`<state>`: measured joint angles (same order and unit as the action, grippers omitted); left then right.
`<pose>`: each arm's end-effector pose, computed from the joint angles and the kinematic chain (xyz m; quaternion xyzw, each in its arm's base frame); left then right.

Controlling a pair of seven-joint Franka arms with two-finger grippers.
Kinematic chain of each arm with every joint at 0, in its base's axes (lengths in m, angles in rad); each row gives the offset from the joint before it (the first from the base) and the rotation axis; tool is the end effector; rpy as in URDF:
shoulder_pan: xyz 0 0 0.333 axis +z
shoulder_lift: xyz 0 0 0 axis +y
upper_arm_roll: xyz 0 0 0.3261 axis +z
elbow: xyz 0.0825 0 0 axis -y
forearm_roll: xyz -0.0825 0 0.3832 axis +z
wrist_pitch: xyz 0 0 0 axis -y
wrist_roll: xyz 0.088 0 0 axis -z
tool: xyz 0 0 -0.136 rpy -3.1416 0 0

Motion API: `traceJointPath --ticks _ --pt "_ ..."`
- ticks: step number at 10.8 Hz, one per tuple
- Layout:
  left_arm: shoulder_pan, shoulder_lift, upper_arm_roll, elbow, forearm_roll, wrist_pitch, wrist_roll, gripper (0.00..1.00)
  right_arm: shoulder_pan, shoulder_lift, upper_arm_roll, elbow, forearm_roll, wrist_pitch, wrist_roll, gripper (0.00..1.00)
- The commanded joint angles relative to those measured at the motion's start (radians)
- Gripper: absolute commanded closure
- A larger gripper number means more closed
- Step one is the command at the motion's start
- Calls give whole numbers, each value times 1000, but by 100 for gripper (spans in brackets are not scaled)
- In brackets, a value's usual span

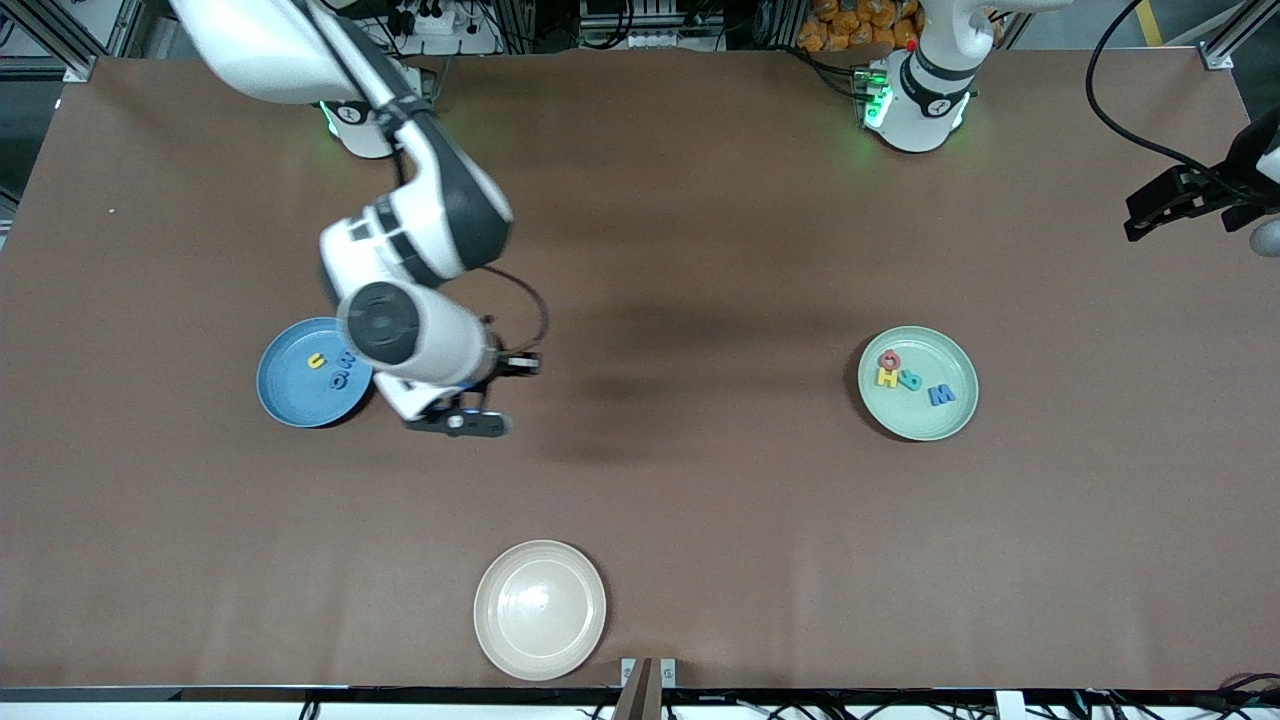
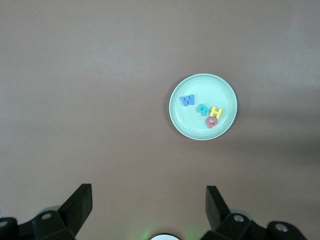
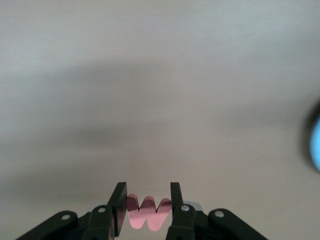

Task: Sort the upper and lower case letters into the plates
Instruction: 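Carry the pink W to the blue plate with the right gripper and release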

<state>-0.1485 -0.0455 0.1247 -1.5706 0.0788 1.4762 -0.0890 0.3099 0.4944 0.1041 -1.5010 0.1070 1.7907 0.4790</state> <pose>0.5281 0.0003 0.6225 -0.9984 -0.0352 0.0225 0.0378 0.6116 0.2720 0.3499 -0.9906 0.0527 0.1237 0.0249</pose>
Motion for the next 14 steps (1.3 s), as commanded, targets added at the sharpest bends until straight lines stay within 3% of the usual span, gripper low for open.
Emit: traceJointPath --ticks 1,4,6,8,10,11,13,14 --pt "3 -16 -7 -8 18 -13 -18 0 -95 -108 -39 -215 31 27 -112 98" --pt "3 -14 -7 -14 18 -14 -21 0 -152 -111 -144 -307 -4 39 -308 96" --pt "3 -8 -7 -16 18 -20 -17 0 -182 -122 -210 -399 -41 120 -498 92" --pt "3 -11 -8 -16 18 -31 -14 0 -202 -120 -228 -430 -41 151 -574 91" --pt "1 -10 -8 -29 18 -37 -5 0 -204 -111 -228 -449 -46 179 -579 79" --pt "1 -8 -8 -32 18 -39 -5 0 -207 -111 -230 -447 -49 180 -609 65" --pt "1 -5 -8 -43 18 -39 -5 0 -216 -112 -245 -444 -50 196 -661 5" --pt "1 -4 -8 -40 16 -37 -5 0 -215 -115 -245 -435 -49 193 -668 0"
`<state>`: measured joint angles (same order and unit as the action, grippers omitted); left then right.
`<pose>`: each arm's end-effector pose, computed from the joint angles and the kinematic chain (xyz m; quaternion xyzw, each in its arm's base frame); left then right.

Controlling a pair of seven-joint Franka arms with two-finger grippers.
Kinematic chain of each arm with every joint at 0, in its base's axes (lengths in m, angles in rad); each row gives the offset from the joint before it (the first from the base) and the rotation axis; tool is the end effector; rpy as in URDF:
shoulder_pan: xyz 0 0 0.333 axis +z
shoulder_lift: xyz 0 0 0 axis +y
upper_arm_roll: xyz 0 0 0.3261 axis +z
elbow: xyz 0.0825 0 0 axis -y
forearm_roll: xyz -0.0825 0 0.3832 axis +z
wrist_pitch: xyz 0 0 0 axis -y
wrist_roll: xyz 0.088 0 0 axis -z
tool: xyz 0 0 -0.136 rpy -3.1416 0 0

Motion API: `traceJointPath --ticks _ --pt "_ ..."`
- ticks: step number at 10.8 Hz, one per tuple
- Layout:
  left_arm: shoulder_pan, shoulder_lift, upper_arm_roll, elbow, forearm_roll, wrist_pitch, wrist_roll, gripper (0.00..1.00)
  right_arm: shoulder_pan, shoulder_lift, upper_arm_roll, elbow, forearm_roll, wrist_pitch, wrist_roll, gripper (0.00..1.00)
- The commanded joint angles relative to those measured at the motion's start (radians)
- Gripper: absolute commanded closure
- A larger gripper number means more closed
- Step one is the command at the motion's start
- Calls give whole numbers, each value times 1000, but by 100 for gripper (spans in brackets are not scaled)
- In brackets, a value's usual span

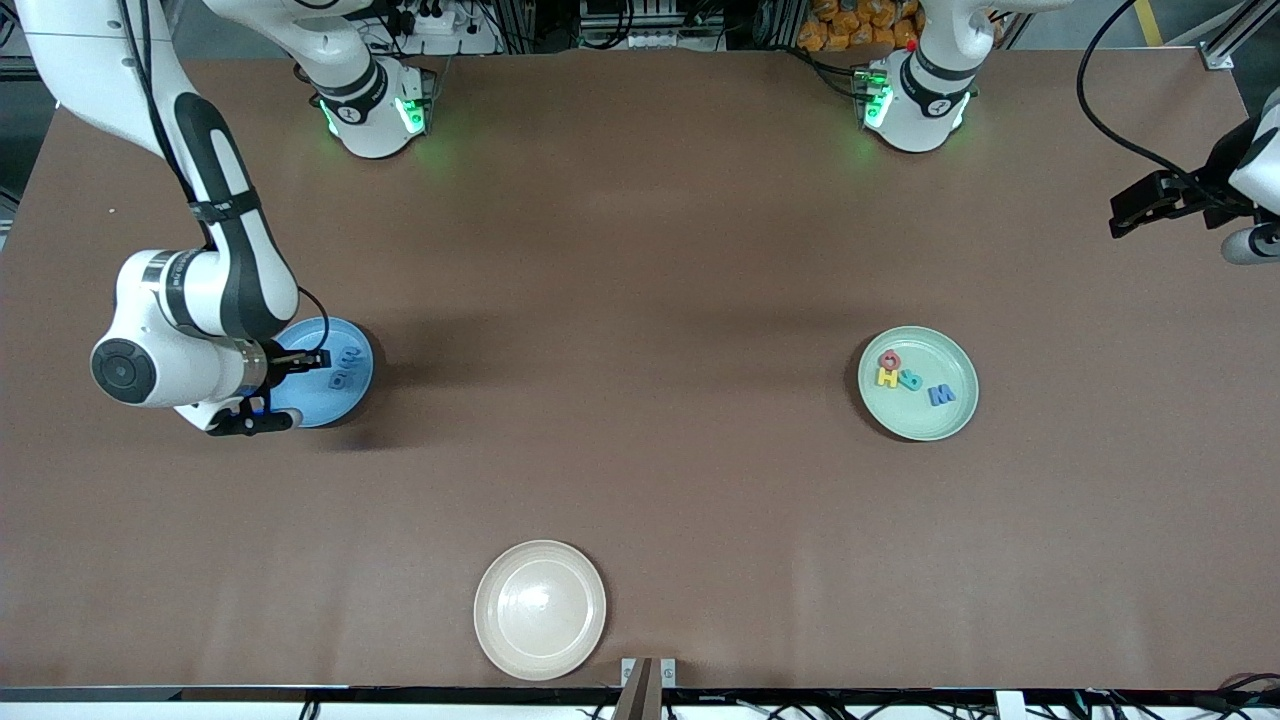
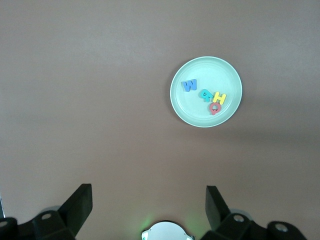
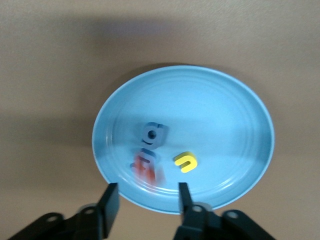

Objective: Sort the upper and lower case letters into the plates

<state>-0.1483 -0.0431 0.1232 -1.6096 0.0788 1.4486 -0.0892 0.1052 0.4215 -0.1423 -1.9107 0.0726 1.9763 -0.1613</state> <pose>0.5229 -0.0003 0.6013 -0.9970 -0.0342 0.0568 0.0400 0.5785 -0.0134 0.2361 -0.9838 -0.0422 0.1735 0.0179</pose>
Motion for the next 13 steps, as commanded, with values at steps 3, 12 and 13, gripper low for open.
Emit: traceJointPath --ticks 3,12,13 --pt "3 0 -7 4 15 -7 -6 0 -9 -102 12 31 -7 -62 -27 0" --pt "3 25 -5 8 -13 35 -14 0 -79 -446 76 174 -16 -129 -29 0" --pt "4 26 -5 10 -13 36 -14 0 -82 -455 75 208 -14 -167 -27 0"
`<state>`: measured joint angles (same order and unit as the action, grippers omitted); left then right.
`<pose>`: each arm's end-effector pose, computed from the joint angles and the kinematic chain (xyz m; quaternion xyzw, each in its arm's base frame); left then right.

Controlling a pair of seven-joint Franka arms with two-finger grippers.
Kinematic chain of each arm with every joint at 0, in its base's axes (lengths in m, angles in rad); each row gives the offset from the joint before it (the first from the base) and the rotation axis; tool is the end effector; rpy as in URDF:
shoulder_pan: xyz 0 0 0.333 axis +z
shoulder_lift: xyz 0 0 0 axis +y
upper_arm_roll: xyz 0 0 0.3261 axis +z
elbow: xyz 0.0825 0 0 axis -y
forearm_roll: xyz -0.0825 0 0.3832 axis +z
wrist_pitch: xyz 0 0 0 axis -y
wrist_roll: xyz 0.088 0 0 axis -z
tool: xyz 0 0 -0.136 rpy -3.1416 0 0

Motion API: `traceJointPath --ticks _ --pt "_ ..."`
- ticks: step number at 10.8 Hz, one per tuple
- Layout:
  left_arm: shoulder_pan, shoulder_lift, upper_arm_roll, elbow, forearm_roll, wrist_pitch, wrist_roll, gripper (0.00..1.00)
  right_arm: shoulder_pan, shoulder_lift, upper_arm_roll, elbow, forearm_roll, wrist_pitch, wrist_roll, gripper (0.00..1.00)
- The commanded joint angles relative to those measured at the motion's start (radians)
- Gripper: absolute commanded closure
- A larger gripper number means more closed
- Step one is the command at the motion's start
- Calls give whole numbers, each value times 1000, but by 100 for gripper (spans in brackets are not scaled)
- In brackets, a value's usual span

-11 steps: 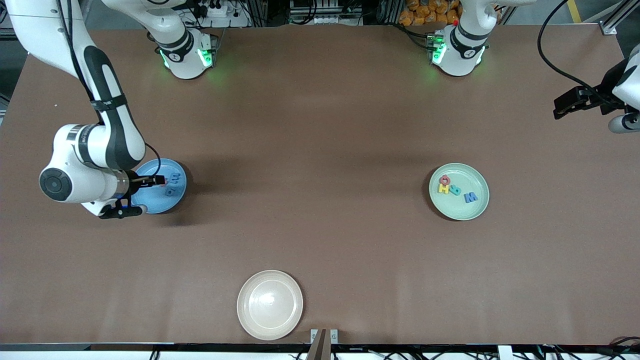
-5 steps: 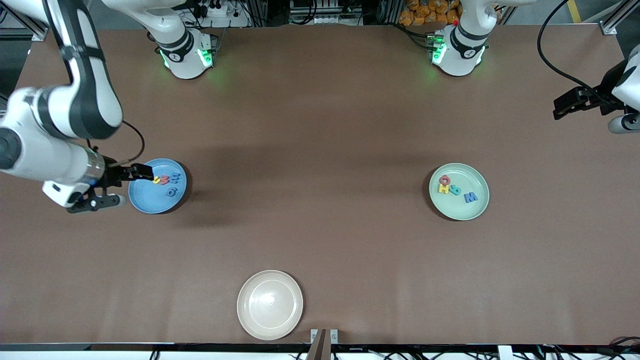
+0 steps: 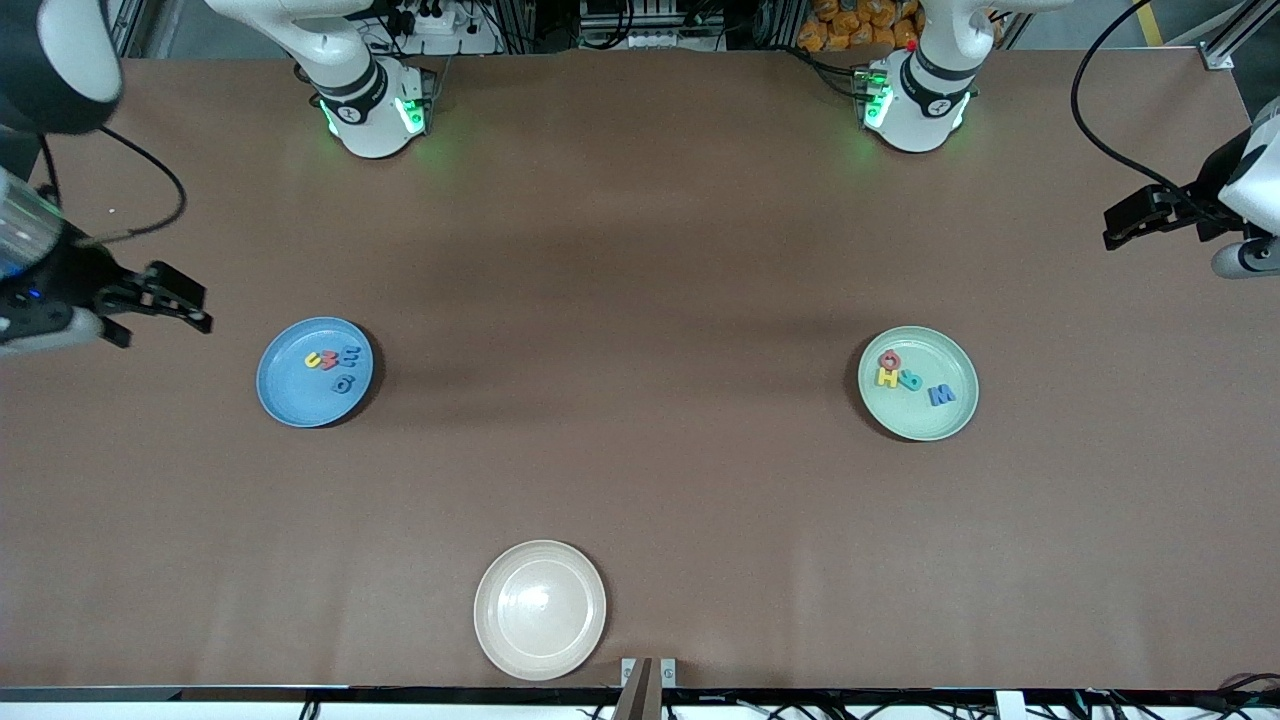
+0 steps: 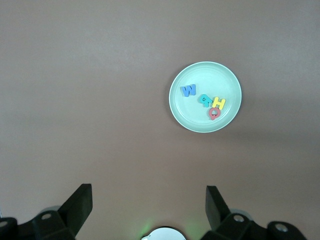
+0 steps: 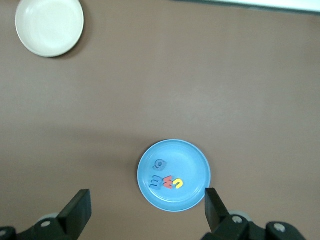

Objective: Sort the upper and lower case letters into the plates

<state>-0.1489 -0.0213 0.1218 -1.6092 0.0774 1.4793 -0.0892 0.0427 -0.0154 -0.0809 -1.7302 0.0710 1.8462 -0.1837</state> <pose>0.5330 -0.0027 0.5923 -0.9973 -0.0323 0.0520 0.0405 0.5735 -0.0146 0.5639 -0.9951 -0.0651 -0.0691 0.0279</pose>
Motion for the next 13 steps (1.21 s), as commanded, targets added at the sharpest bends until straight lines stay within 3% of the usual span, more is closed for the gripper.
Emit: traceJointPath --ticks 1,7,13 --pt "11 4 -4 8 -13 13 -14 0 -23 -21 13 64 -10 -136 7 0" --pt "35 8 -4 8 -30 24 -4 0 -10 -11 56 116 -57 -223 84 0" --pt "63 64 -4 9 -47 114 -6 0 -26 -15 47 120 -57 -260 102 0"
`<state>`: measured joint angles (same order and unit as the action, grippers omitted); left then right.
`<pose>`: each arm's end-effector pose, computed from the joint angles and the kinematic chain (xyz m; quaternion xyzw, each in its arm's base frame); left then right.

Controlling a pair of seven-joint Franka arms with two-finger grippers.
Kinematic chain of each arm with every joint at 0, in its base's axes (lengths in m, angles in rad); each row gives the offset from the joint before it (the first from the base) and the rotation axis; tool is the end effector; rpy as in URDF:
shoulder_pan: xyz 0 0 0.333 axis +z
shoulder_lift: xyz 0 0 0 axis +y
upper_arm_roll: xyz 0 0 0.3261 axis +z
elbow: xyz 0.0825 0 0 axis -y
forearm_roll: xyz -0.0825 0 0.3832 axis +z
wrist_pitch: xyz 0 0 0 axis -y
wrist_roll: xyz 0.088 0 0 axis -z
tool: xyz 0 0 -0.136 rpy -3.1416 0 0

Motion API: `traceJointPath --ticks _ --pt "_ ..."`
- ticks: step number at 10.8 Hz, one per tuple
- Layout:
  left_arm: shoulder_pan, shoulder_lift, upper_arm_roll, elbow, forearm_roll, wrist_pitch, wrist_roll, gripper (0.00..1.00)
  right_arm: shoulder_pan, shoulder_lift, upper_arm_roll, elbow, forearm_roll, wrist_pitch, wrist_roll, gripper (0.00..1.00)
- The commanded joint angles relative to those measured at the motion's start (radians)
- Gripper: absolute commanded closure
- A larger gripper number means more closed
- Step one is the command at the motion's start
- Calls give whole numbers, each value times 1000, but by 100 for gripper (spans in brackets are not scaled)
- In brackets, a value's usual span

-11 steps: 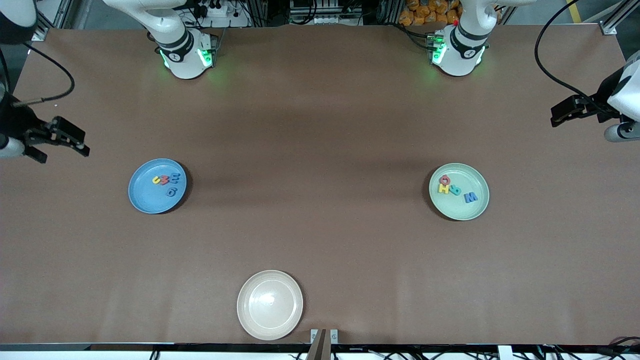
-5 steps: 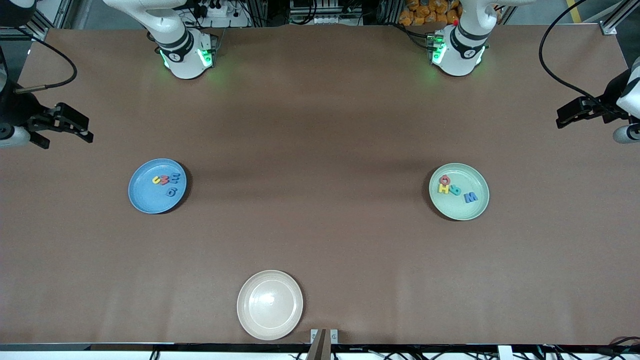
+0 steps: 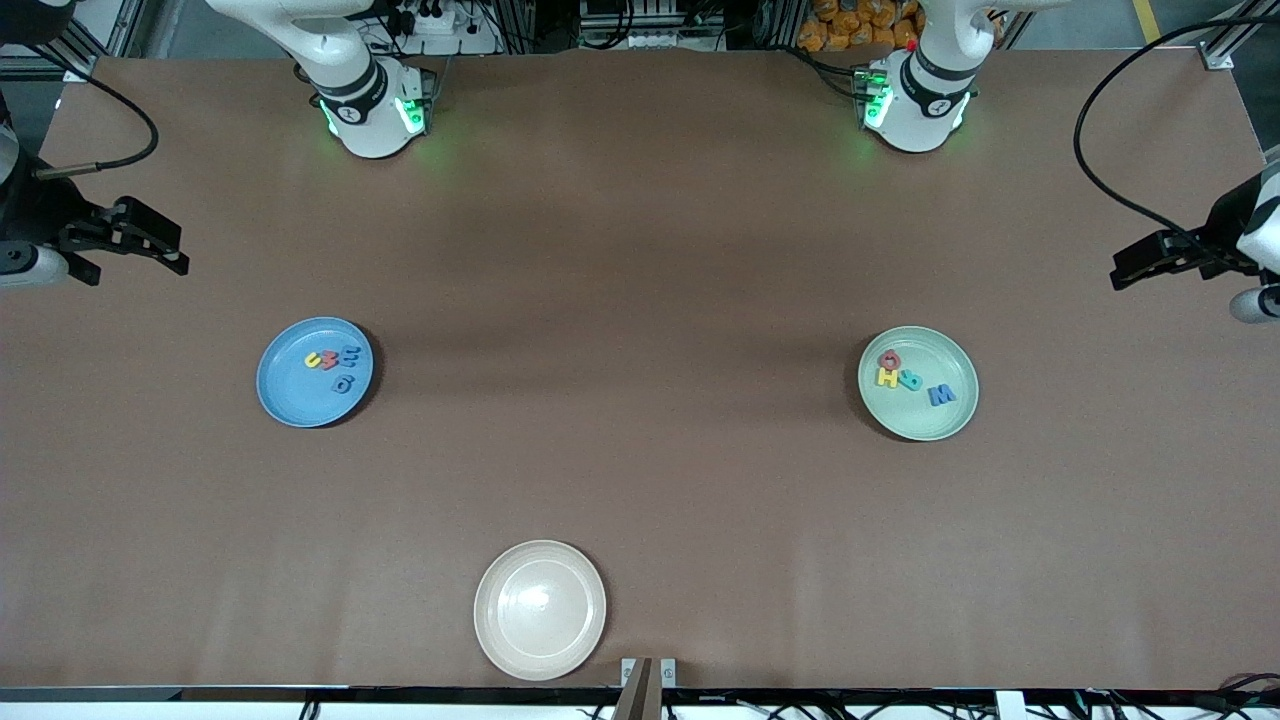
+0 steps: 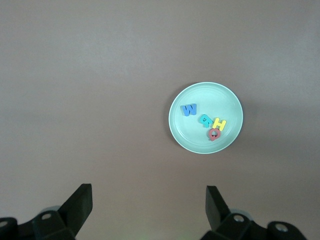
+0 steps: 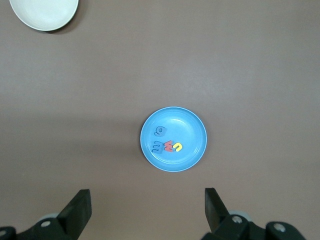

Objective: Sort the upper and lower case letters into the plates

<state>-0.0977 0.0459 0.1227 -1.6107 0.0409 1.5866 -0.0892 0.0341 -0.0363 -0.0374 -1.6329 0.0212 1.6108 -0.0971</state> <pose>0.5642 0.0182 0.5628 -0.9976 -0.0560 0.0341 0.0243 0.5457 0.0007 0.5997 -0.9988 -0.0465 -0.0076 0.0109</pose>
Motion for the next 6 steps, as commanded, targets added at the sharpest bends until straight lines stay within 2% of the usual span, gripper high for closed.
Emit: traceJointPath --ticks 1,2,6 --pt "16 0 -5 12 -21 10 -6 0 -23 4 5 22 -7 -41 17 0" --pt "19 15 -5 35 -18 13 -6 0 -23 3 5 24 -9 -86 17 0" --pt "61 57 -5 63 -76 18 3 0 -29 6 -18 34 6 -88 13 0"
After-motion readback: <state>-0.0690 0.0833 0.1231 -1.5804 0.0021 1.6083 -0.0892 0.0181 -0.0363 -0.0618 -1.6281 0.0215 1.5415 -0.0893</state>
